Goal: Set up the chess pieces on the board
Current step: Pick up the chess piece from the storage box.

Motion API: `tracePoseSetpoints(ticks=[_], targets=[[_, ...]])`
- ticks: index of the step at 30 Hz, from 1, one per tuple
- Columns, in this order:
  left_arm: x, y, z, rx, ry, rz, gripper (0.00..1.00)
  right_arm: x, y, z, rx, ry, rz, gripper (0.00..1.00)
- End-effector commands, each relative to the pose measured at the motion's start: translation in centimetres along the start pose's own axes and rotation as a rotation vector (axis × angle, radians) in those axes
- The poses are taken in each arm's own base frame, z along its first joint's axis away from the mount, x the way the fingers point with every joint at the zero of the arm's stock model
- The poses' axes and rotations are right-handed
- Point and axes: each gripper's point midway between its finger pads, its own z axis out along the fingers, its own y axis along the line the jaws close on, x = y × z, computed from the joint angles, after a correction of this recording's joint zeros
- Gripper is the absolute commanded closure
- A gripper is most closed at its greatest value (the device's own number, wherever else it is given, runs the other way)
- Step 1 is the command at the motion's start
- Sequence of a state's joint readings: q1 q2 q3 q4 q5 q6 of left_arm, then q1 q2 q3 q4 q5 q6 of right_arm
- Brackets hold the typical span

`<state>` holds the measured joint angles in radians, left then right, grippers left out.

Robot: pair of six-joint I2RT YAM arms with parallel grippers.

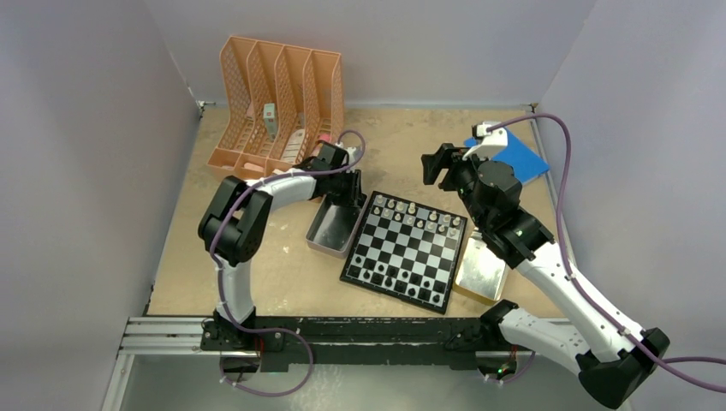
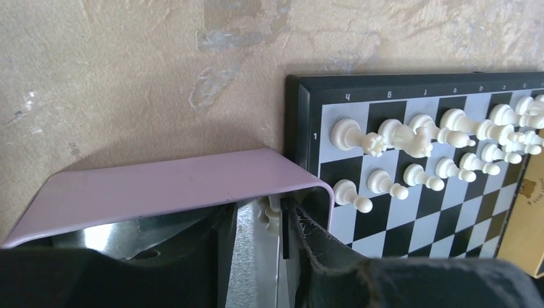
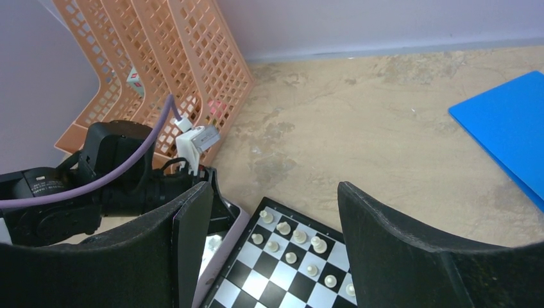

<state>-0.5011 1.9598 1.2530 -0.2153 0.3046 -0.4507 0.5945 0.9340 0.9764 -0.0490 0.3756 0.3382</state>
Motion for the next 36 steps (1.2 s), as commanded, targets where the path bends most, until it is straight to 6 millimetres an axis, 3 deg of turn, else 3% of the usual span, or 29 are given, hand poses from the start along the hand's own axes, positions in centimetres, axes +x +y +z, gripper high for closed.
tracePoseSetpoints(ticks=[1,11,17,21,24,36], targets=[[-1.3,0.9,-0.8,-0.093,-0.034,0.045,0.7,-2.0,0.2,-0.2,-0.005,-0.066,0.004,0.26],[-3.0,1.7,-3.6,-0.206,-0.051,0.071,0.7,-2.3,0.5,-0.1,-0.014,-0.067,0.006,0.26],[-4.1,0.1,-4.9,-0.158,-0.088,0.077,0.7,-3.1,0.8,-0.5,-0.032,-0.084,0.025,0.26],[-5.1,-1.5,-5.7,-0.093,-0.128,0.089,0.7,-2.6,0.7,-0.8,-0.035,-0.079,0.024,0.26],[-5.1,-2.4,-5.6,-0.04,-0.142,0.088,0.69,-2.5,0.7,-0.4,-0.029,-0.069,0.019,0.26],[-4.7,-1.2,-3.1,-0.051,-0.141,0.072,0.67,-4.8,2.2,0.3,-0.047,-0.06,0.024,0.25]])
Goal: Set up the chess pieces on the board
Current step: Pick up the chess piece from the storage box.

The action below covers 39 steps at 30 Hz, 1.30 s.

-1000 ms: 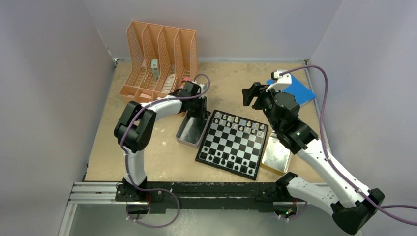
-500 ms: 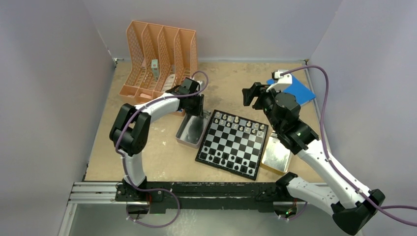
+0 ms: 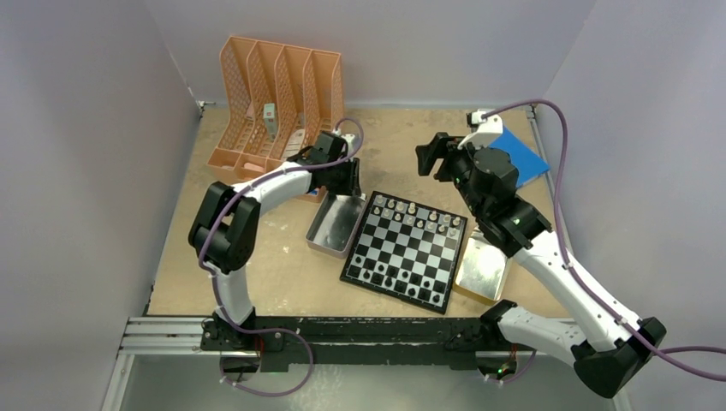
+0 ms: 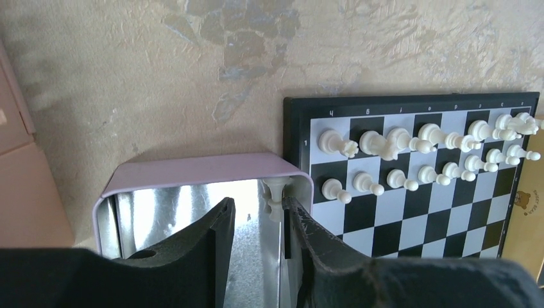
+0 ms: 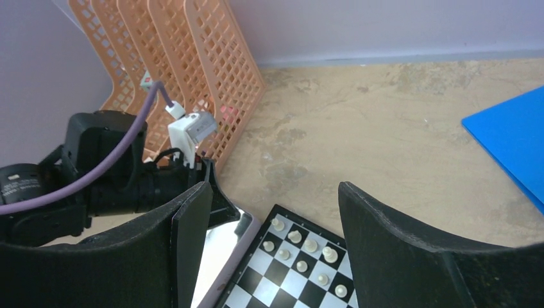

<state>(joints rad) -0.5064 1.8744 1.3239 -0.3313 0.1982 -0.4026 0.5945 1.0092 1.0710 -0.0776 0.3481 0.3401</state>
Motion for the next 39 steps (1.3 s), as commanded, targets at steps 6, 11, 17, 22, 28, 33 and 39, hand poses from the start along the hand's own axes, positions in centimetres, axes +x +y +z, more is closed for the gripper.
tracePoseSetpoints(ticks=[6,11,17,22,28,33,39], targets=[[-1.0,-0.3,1.1,0.037,-0.07,0.004,0.68,-5.3,0.4,-1.0,0.017,-0.105,0.011,0.25],[-0.5,0.2,1.2,0.021,-0.073,0.02,0.68,-6.2,-0.8,-0.9,0.094,-0.126,-0.02,0.25],[-0.1,-0.4,1.4,0.072,-0.069,0.037,0.68,-5.7,-1.9,-0.3,0.159,-0.127,-0.026,0.24],[0.6,-1.3,1.6,0.133,-0.06,0.043,0.68,-5.4,-2.1,0.2,0.177,-0.123,-0.024,0.24],[1.4,-1.0,3.1,0.142,-0.034,0.054,0.68,-5.8,-2.0,0.9,0.19,-0.126,-0.027,0.24],[2.5,-0.2,3.9,0.104,-0.011,0.064,0.68,-5.9,-2.0,1.1,0.189,-0.139,-0.043,0.24],[3.2,2.2,4.9,-0.024,0.01,0.09,0.68,-5.6,-1.7,1.7,0.177,-0.136,-0.045,0.24]])
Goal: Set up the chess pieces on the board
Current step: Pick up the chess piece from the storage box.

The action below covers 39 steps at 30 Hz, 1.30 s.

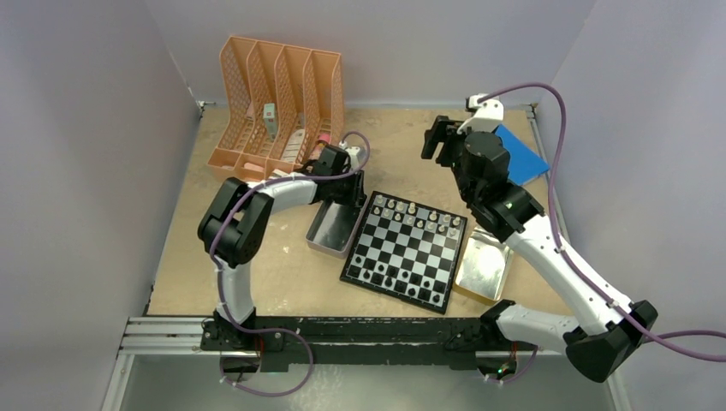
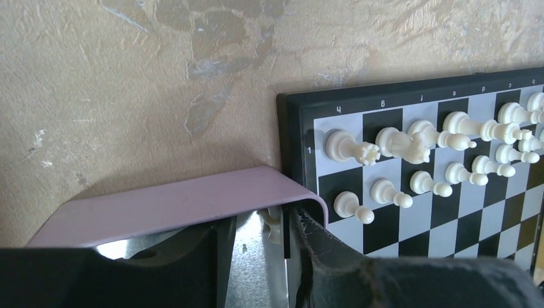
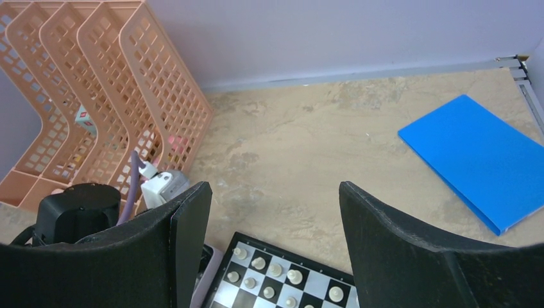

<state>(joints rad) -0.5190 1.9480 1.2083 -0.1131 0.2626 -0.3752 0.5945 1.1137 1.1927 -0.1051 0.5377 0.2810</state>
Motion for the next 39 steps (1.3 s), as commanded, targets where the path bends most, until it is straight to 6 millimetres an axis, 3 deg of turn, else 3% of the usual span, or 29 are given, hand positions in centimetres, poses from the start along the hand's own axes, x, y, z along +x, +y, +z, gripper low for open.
tracePoseSetpoints(ticks=[1,17,28,32,39], targets=[[0.6,2.4,0.9,-0.116,0.016,0.049,0.69,-2.9,0.3,0.1,-0.003,-0.084,0.025,0.24],[-0.5,2.2,-0.9,-0.173,-0.047,0.055,0.75,-2.9,1.3,1.7,-0.006,-0.078,0.015,0.24],[0.9,1.2,-1.5,-0.155,-0.016,0.049,0.76,-2.8,1.2,0.5,-0.041,-0.088,0.035,0.24],[0.9,0.4,-1.9,-0.13,-0.008,0.05,0.86,-2.7,1.6,0.0,-0.077,-0.091,0.065,0.24],[-1.1,-1.2,-3.6,-0.097,-0.047,0.038,0.97,-1.7,2.6,-0.9,-0.162,-0.079,0.108,0.26]])
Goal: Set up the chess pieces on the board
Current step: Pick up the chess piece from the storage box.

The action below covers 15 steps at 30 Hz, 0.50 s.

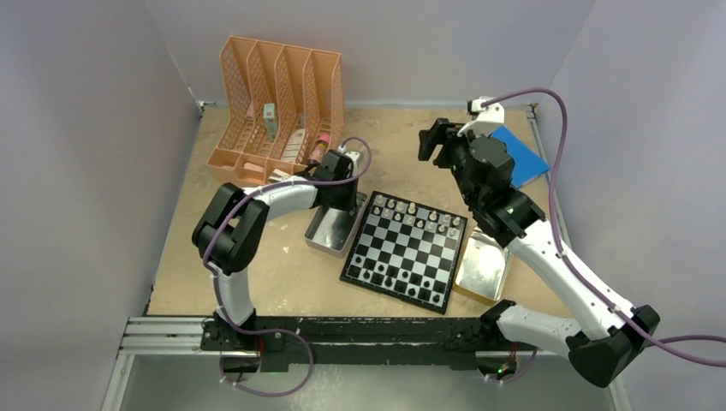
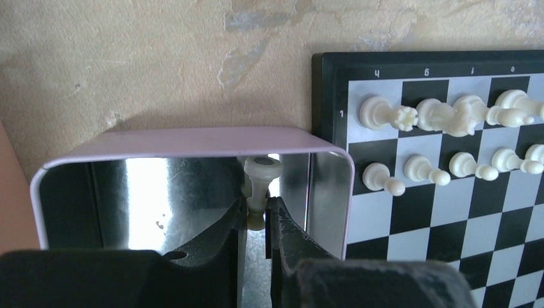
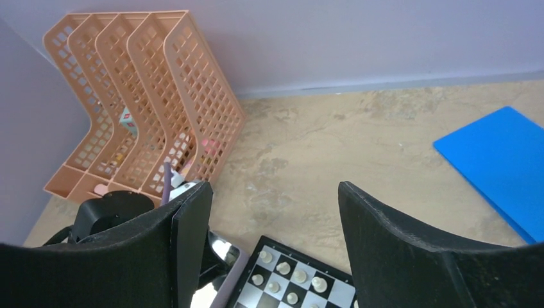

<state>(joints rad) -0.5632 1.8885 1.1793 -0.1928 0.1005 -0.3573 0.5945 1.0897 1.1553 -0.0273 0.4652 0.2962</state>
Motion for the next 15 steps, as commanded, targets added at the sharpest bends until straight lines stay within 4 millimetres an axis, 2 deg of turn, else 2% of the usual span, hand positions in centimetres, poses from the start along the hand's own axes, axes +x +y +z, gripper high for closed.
tracePoseSetpoints(ticks=[1,4,8,12,15], targets=[[-2.5,-2.0,-2.8,0.059,-0.057,-0.012,0.98,-0.8,1.4,-0.5,-0.085,-0.036,0.063,0.26],[-3.1,-3.0,-4.0,0.083,-0.07,-0.01,1.0,0.6,3.1,-0.6,-0.214,-0.03,-0.006,0.27],[-3.0,-5.2,-5.9,0.13,-0.05,0.001,1.0,0.5,5.6,-0.9,-0.381,-0.117,-0.05,0.28],[-3.7,-5.0,-8.0,0.105,-0.067,0.015,1.0,2.2,7.9,-1.0,-0.529,-0.083,-0.137,0.31],[-4.4,-6.0,-9.7,0.146,-0.073,0.039,1.0,4.0,8.7,-1.2,-0.617,-0.076,-0.248,0.31]])
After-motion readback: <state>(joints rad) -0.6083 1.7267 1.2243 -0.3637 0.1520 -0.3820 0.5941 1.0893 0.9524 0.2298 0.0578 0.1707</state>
